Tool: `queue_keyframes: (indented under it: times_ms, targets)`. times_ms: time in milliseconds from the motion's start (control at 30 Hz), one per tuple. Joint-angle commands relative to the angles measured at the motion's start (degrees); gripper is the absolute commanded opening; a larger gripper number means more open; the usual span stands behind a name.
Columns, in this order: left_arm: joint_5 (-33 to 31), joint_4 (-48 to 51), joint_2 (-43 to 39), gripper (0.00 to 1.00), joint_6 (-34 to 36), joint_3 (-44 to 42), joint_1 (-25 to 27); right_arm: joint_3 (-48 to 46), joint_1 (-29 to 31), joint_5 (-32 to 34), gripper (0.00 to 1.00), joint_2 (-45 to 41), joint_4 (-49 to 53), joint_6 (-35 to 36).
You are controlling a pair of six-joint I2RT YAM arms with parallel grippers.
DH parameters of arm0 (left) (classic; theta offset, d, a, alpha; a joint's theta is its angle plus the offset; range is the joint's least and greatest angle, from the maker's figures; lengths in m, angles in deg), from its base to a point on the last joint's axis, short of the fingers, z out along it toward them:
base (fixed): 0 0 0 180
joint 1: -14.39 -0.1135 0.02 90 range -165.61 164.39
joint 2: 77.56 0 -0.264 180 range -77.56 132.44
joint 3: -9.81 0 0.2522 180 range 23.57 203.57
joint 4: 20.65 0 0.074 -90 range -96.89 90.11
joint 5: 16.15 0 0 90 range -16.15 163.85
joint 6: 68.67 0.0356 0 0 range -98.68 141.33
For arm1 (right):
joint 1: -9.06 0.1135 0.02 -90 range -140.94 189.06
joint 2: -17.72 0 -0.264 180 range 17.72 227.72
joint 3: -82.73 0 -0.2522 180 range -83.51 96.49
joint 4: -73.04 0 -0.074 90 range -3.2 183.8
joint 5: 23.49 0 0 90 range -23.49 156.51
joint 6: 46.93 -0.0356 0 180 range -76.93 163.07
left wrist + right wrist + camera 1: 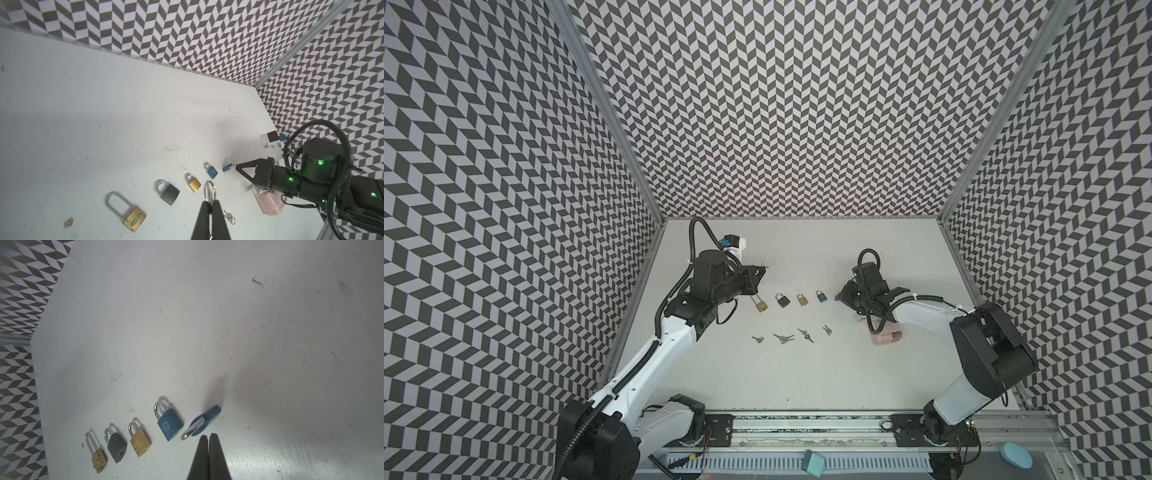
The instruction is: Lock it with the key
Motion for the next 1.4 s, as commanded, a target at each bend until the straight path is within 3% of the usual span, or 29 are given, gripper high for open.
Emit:
queue_keyframes:
  times_ms: [0, 500, 667, 767, 833, 900, 1000, 1100, 1167, 1367]
  targets:
    - [6.25, -0.88, 0.49, 0.0, -2.82, -0.32, -0.86, 1.27, 0.31, -0.71, 0.0, 1.33, -0.96, -1.34]
    - [8.26, -2.01, 1.59, 0.0, -3.45, -1.0, -0.96, 10.78, -0.11, 1.57, 0.0, 7.91, -6.95, 1.51]
    - [8.16, -2.11, 1.58, 0.0, -3.01, -1.54, -0.92, 7.73, 0.0, 1.89, 0.0, 5.49, -7.1, 2.95]
    - [7.75, -2.05, 1.63, 0.0, -2.44, -1.46, -0.32, 4.79, 0.32, 3.89, 0.0, 2.62, -6.33, 9.01]
    - [7.07, -2.35, 1.51, 0.0, -2.28, -1.42, 0.59, 2.83, 0.27, 1.36, 0.0, 1.25, -6.39, 18.15]
    - [6.0, -2.71, 1.64, 0.0, -2.05, -1.33, 2.21, 2.81, 0.13, 2.47, 0.02, 0.4, -3.52, 21.29]
    - [2.8, -2.85, 2.39, 0.0, -1.55, -0.61, 7.09, 2.9, -0.09, 0.13, 0.09, -0.21, -1.1, 22.84]
    - [1.35, -3.33, 3.5, 0.0, -1.58, -0.47, 10.52, 3.08, -0.02, -6.15, 0.06, 0.98, 0.25, 23.32]
    - [1.75, -4.02, 3.59, 0.0, -2.03, -1.08, 10.63, 2.41, 0.15, -9.03, 0.0, 1.84, 0.12, 22.73]
    - [0.76, -3.54, 2.04, 0.0, -1.65, -1.2, 10.12, 1.89, 1.66, -8.77, 0.0, 4.1, -0.6, 21.88]
